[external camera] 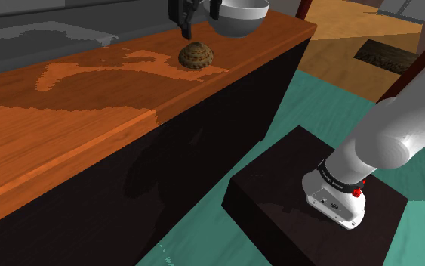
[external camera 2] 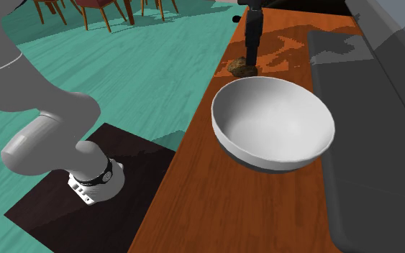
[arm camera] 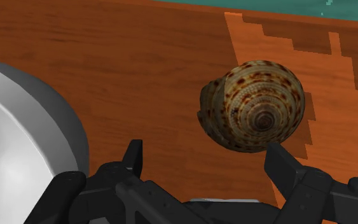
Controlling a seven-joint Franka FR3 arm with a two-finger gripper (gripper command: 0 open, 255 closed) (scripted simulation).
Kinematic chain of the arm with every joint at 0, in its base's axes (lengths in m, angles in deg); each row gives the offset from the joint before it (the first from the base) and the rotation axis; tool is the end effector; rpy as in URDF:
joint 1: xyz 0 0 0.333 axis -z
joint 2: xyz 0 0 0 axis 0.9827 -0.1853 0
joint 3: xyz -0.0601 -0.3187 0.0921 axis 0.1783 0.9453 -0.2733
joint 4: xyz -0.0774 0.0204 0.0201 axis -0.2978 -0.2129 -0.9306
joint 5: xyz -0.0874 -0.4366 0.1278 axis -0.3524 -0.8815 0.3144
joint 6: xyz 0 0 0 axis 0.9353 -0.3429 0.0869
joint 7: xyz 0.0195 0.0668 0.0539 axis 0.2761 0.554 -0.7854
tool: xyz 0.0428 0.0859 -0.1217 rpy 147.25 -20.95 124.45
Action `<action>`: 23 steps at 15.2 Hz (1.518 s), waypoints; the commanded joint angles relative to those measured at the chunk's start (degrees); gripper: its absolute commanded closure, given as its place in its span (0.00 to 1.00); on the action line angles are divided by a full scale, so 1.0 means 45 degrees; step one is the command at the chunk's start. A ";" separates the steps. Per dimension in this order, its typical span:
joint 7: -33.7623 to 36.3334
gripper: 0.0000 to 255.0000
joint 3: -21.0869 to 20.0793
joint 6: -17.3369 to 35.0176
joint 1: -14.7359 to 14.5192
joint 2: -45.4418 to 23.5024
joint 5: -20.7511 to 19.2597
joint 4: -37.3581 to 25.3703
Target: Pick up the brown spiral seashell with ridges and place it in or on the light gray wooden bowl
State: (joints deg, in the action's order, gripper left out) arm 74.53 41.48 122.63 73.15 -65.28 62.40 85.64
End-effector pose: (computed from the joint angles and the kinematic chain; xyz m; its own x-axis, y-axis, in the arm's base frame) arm 0.4502 0.3667 0.6162 0.9684 0.2154 0.1259 0.1805 -0.9531 0.2429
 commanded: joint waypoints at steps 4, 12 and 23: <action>-0.0001 1.00 0.0001 0.0007 0.0001 0.0001 0.0000 0.0007; -0.0001 1.00 0.0001 0.0007 0.0001 0.0001 0.0000 0.0007; -0.1864 0.00 0.4396 0.4989 -0.0676 0.5056 0.9627 0.6477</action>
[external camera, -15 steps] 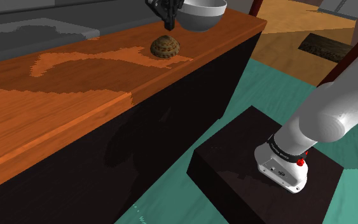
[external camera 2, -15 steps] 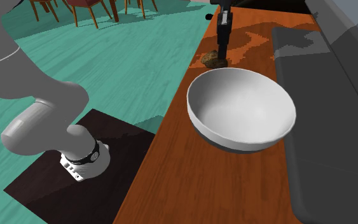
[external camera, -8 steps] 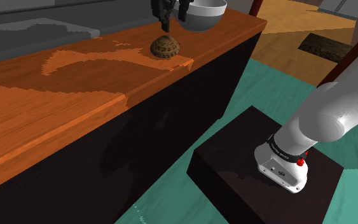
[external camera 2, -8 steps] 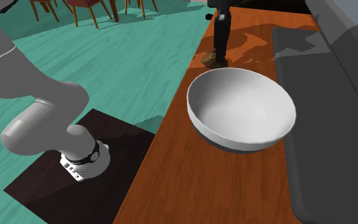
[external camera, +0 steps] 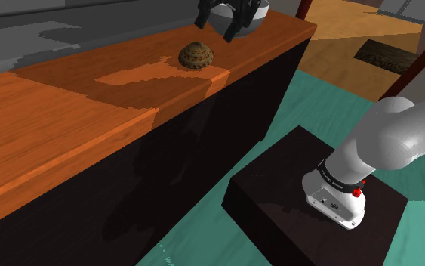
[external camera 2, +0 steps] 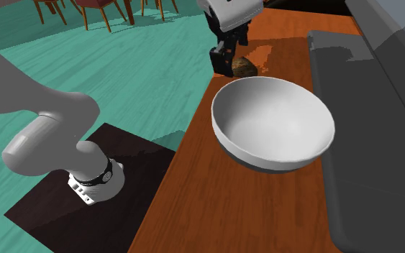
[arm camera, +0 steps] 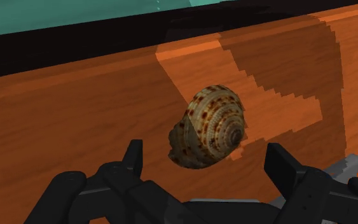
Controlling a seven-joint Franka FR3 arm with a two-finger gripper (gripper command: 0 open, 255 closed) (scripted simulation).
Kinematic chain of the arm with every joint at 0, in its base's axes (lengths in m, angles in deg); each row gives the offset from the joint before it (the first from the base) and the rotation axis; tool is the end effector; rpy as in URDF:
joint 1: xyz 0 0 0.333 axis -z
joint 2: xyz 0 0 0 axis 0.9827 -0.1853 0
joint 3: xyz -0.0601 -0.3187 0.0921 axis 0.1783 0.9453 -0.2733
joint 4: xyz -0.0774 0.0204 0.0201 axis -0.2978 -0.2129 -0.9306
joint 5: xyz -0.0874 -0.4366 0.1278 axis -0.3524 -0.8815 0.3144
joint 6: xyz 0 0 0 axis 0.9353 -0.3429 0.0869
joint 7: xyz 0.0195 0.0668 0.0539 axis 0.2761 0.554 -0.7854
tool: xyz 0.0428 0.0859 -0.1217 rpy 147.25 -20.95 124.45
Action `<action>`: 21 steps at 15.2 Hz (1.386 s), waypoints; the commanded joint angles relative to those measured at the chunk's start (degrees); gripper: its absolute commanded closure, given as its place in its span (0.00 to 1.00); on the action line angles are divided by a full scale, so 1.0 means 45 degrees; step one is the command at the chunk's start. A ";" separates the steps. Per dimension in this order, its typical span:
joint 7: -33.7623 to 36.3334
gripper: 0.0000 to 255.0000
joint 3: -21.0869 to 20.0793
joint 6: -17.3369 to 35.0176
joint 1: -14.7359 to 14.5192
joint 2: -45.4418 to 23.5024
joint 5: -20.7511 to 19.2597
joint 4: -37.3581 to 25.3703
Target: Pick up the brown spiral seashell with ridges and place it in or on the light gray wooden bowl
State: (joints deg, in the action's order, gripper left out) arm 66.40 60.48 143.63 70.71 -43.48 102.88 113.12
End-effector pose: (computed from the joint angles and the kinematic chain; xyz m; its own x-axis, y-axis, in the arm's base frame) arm 0.4248 0.2659 0.5953 0.9905 -0.0860 0.1071 -0.0310 -0.8997 -0.4353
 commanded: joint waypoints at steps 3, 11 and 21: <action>-0.0095 0.00 -0.0034 0.0832 -0.0190 0.0065 0.0745 0.0682; -0.0127 0.00 -0.0216 0.1271 -0.0239 -0.0083 0.0845 0.0931; -0.0126 1.00 -0.0213 0.1263 -0.0236 -0.0090 0.0841 0.0917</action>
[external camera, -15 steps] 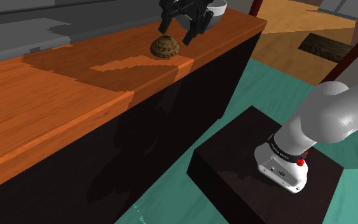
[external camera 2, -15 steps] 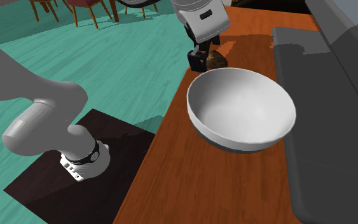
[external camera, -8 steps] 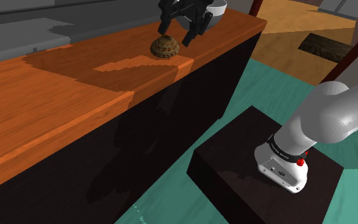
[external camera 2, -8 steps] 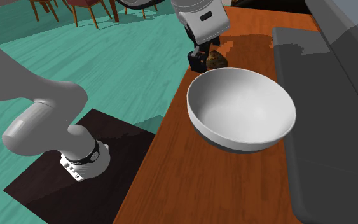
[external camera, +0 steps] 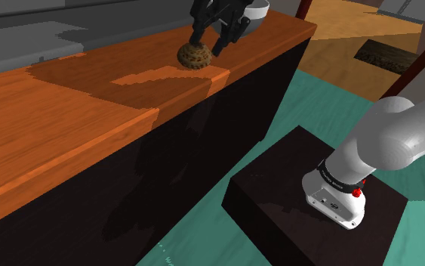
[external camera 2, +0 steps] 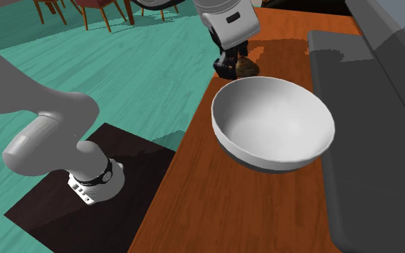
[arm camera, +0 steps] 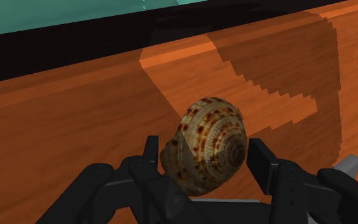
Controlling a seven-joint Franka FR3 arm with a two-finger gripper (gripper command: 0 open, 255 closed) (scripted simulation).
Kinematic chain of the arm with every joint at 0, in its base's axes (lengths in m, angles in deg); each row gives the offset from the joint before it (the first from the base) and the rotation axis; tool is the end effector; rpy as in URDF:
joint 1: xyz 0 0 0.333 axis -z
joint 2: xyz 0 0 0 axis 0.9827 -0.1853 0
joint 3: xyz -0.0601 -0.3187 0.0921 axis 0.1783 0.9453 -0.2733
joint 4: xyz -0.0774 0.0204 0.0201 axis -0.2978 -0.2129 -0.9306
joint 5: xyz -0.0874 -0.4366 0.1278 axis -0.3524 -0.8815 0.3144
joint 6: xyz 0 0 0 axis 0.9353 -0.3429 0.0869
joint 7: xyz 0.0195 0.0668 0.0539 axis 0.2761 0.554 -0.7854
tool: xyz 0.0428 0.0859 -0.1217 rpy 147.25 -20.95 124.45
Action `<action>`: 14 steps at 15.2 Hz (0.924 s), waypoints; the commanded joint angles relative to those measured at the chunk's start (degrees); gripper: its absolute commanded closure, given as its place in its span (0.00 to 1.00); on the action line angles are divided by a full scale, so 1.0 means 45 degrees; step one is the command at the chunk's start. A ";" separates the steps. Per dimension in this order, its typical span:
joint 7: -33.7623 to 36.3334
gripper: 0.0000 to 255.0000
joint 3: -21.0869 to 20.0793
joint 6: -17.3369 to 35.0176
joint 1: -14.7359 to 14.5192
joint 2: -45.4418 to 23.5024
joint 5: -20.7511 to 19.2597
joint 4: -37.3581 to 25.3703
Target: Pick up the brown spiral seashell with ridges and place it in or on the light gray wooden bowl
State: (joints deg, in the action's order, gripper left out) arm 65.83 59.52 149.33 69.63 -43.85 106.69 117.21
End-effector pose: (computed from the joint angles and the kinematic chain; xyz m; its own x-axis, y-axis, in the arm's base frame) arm 0.4252 0.2805 0.5632 0.9895 -0.1059 0.0983 -0.0457 -0.8749 -0.4822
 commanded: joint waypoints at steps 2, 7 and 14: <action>0.0000 1.00 -0.0003 0.0004 0.0000 0.0000 -0.0001 0.0021; 0.0339 1.00 0.0097 -0.0741 0.0075 -0.0073 -0.0224 -0.0854; 0.0804 1.00 0.0223 -0.1769 0.0166 -0.0291 -0.0501 -0.2180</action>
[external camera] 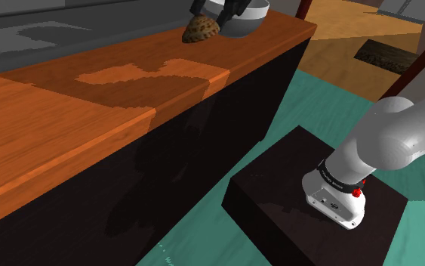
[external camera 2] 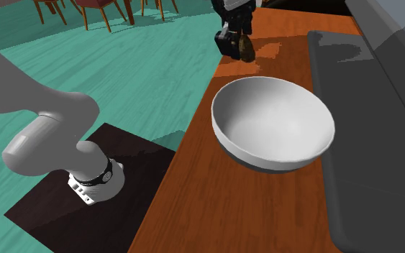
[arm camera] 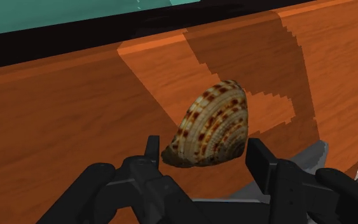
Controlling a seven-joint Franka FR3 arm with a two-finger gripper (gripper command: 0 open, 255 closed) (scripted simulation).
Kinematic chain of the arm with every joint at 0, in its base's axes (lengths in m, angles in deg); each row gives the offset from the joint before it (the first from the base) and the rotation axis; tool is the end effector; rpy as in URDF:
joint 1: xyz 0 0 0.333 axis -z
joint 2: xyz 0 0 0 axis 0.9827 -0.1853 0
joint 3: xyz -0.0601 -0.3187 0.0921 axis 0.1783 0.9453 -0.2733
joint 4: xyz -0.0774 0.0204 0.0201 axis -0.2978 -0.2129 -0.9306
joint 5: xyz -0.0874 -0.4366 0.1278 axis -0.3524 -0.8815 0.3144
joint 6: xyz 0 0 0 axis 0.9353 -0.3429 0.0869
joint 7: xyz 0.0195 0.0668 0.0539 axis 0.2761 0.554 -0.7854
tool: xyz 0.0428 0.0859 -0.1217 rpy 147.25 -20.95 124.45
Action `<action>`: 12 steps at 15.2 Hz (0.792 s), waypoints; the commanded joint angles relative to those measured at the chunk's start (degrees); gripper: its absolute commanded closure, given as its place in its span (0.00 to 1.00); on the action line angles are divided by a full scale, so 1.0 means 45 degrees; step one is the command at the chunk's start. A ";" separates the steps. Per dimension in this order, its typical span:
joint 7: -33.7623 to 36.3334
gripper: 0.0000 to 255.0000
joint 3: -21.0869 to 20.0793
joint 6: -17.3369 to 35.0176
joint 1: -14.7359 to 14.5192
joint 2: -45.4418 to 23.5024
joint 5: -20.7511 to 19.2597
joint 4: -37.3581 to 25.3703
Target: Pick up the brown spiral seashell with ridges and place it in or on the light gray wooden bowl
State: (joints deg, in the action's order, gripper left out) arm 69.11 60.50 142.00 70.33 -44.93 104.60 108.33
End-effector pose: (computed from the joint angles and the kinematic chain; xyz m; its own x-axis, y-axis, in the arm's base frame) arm 0.4263 0.2800 0.6305 0.9896 -0.1061 0.0973 -0.0465 -0.8752 -0.4815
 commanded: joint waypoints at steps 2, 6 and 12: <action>0.0208 1.00 0.0039 -0.0432 0.0034 -0.0136 -0.0110 -0.0608; 0.0475 1.00 0.0097 -0.1016 0.0077 -0.0340 -0.0248 -0.1445; 0.0882 1.00 0.0169 -0.1897 0.0131 -0.0727 -0.0440 -0.2789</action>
State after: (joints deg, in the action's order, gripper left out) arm 72.87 61.20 133.98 70.88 -47.92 102.74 96.62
